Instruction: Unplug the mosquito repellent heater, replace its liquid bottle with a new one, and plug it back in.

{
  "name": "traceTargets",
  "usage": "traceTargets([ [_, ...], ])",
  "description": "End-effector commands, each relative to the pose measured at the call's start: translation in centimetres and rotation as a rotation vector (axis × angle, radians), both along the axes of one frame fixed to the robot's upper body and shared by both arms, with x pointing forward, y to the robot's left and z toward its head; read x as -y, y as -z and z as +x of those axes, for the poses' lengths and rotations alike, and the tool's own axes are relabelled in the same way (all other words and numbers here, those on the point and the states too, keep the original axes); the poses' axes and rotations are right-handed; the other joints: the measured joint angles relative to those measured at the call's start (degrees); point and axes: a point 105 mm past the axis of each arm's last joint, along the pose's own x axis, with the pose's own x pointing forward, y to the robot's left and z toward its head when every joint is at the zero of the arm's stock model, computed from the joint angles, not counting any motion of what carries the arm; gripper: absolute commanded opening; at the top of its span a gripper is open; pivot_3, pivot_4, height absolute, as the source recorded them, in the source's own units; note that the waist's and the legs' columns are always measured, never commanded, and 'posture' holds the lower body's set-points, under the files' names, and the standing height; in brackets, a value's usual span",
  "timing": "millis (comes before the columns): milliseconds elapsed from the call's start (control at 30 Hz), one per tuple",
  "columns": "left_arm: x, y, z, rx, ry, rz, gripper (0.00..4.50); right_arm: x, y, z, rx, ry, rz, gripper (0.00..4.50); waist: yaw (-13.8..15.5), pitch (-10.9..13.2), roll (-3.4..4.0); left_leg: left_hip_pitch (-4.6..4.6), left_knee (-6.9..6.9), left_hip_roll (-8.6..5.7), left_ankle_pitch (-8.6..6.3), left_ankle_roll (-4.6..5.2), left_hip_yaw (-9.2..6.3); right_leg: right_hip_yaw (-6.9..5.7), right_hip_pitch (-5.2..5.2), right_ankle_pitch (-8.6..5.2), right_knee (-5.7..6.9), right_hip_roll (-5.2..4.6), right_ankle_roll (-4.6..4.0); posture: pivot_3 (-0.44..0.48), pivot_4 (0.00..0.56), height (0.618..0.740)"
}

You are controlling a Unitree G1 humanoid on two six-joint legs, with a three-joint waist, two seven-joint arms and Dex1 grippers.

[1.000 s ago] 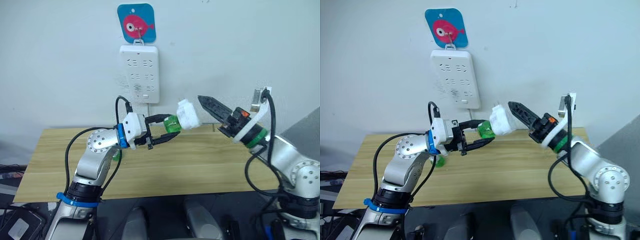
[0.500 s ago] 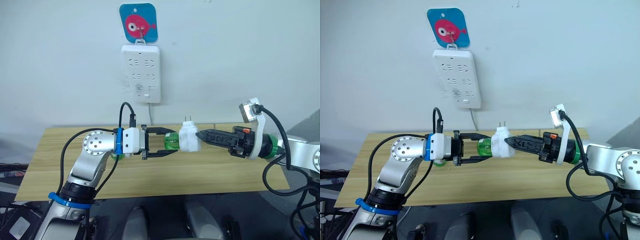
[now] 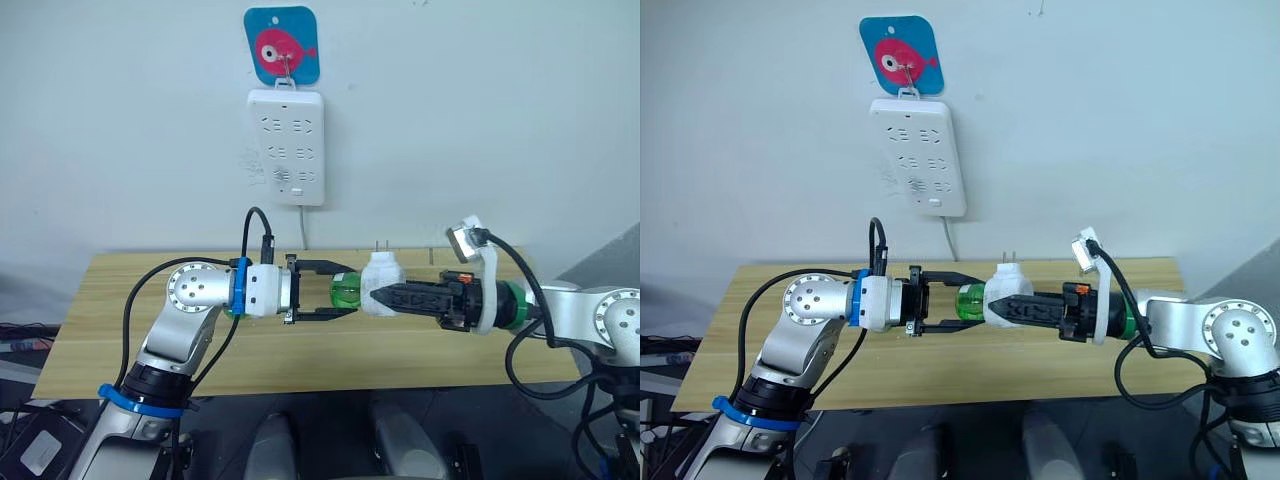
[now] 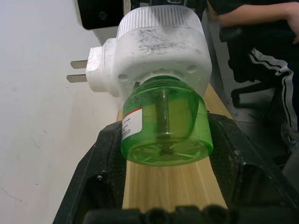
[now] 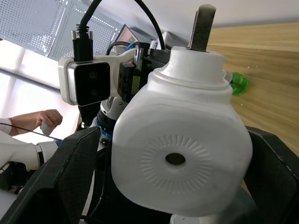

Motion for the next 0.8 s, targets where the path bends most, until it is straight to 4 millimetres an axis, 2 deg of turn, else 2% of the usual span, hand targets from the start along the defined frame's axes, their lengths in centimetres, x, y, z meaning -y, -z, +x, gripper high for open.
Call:
traceTargets([
  [33,0.4,-0.1,-0.3,0.020,0.022,0.004,2.23,-0.8,-1.4,-0.6,0.028,-0.045,0.059,4.50,0.0,0.0,0.00,0.00,0.00,0.00,0.00,0.00,0.00,0.00,0.00,0.00,0.00,0.00,0.00,-0.174,0.212,0.725],
  [133,0.5,0.0,-0.5,0.023,0.030,0.007,2.23,-1.0,-1.4,-0.6,0.024,-0.044,0.065,3.94,0.0,0.0,0.00,0.00,0.00,0.00,0.00,0.00,-0.01,-0.01,0.00,0.00,0.00,0.00,0.00,-0.173,0.212,0.725],
  [200,0.5,0.0,-0.5,0.023,0.033,0.008,2.23,-1.1,-1.4,-0.6,0.022,-0.044,0.064,3.25,0.0,0.0,0.00,0.00,0.00,0.00,0.00,0.00,-0.01,-0.01,0.00,0.00,0.00,0.00,0.00,-0.173,0.213,0.725],
  [233,0.5,0.1,-0.6,0.024,0.036,0.009,2.23,-1.2,-1.3,-0.6,0.021,-0.046,0.064,3.16,0.0,0.0,0.00,0.00,0.00,0.00,0.00,0.00,-0.01,-0.01,0.00,0.00,0.01,0.00,0.00,-0.172,0.213,0.725],
  [367,0.5,0.0,-0.7,-0.042,0.047,0.011,2.23,-1.2,-1.3,-0.9,0.027,-0.062,0.059,3.16,0.0,0.0,0.00,0.00,0.00,0.00,0.00,0.00,-0.01,-0.01,0.00,0.00,0.01,0.00,0.00,-0.171,0.214,0.725],
  [433,0.4,-0.1,-0.3,-0.263,0.017,0.007,2.23,-1.2,-1.3,-1.2,0.035,-0.079,0.052,3.15,0.0,0.0,0.00,0.00,0.00,0.00,0.00,0.00,-0.02,-0.02,0.00,0.00,0.01,0.00,0.00,-0.165,0.214,0.725],
  [500,-0.2,-0.3,-0.5,-0.575,0.063,0.047,2.23,-1.3,-1.4,-1.8,0.045,-0.109,0.052,3.14,0.0,0.0,-0.02,-0.02,0.00,0.00,0.00,0.00,-0.07,-0.05,0.00,0.00,0.02,0.01,0.01,-0.162,0.214,0.725],
  [567,-0.6,-0.8,-0.9,-0.720,0.103,0.071,2.23,-1.3,-1.4,-2.0,0.049,-0.123,0.052,3.10,-0.1,0.1,0.01,-0.03,0.02,0.01,0.01,0.01,-0.17,-0.13,0.00,-0.14,0.05,0.05,0.24,-0.164,0.213,0.725],
  [667,-0.6,-1.4,-0.7,-0.734,0.120,0.092,2.23,-1.3,-1.5,-2.1,0.051,-0.126,0.056,3.02,-0.1,0.1,0.03,-0.02,0.01,0.01,0.01,0.02,-0.14,-0.12,0.00,-0.15,0.04,0.05,0.25,-0.167,0.213,0.725],
  [800,-0.4,-1.5,0.2,-0.626,0.067,0.086,2.23,-1.3,-1.6,-1.7,0.049,-0.105,0.070,3.02,0.0,0.1,0.03,-0.03,-0.01,0.03,0.01,0.01,-0.15,-0.14,-0.01,-0.14,0.02,0.05,0.23,-0.168,0.211,0.725],
])
